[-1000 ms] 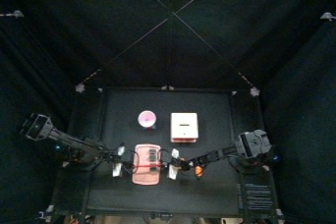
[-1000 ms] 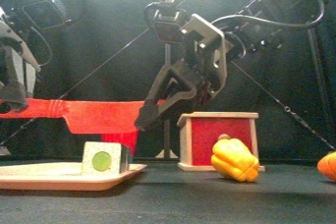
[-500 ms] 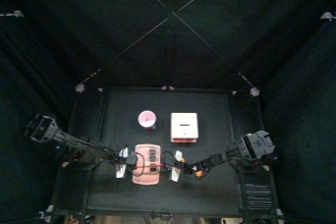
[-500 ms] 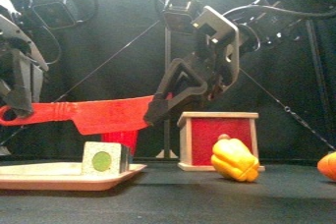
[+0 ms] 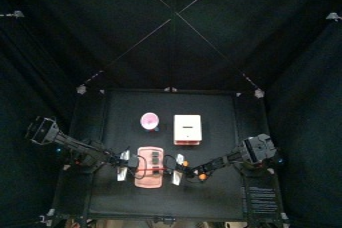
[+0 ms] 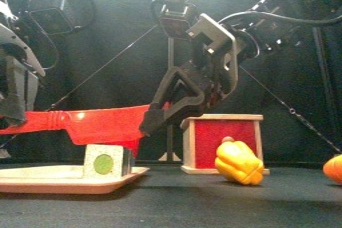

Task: Cut sushi roll

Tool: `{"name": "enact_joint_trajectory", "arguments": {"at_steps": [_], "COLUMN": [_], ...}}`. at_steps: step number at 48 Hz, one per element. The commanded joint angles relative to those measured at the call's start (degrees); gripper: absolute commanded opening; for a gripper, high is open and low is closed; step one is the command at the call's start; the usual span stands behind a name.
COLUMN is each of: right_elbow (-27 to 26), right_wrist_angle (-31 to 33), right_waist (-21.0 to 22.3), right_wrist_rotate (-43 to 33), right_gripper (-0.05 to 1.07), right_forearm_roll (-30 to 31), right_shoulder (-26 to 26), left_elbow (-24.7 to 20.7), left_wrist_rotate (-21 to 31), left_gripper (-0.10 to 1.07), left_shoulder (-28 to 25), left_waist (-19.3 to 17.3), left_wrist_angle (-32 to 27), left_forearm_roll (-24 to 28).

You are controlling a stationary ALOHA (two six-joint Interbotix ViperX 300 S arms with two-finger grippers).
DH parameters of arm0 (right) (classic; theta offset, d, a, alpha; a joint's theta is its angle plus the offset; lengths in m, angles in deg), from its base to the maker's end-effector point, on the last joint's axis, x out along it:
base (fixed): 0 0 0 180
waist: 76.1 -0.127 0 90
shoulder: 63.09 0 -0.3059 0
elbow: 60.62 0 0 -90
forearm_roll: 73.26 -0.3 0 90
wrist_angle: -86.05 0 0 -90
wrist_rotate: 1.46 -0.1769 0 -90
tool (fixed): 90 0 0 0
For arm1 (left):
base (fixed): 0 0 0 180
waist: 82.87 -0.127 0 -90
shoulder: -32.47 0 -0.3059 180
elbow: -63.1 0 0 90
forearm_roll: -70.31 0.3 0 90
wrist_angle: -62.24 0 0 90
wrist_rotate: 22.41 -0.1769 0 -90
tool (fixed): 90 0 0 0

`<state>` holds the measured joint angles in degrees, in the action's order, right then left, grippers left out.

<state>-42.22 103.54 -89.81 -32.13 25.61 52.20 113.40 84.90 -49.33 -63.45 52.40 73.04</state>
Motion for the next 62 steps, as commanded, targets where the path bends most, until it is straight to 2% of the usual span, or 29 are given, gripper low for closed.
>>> {"name": "enact_joint_trajectory", "arguments": {"at_steps": [1, 34, 62], "right_elbow": [0.09, -0.26, -1.05], "right_wrist_angle": [-0.26, -0.62, -7.38], "right_waist": [1.14, 1.23, 3.16], "right_wrist_rotate": [-0.18, -0.26, -0.26], "right_gripper": [0.18, 0.18, 0.18], "right_forearm_roll": [-0.18, -0.18, -0.18], "right_shoulder": [-1.05, 0.44, 4.83], "left_elbow": [-0.09, 0.53, 0.70], "left_wrist_rotate": [0.09, 0.09, -0.09], "left_gripper": [0.29, 0.29, 0.29], "left_shoulder": [0.09, -0.97, -5.36], "left_waist": [1.76, 1.32, 1.32], "left_wrist_angle": [0.26, 1.32, 1.93], "left_forearm_roll": [-0.26, -0.18, -2.02]}}
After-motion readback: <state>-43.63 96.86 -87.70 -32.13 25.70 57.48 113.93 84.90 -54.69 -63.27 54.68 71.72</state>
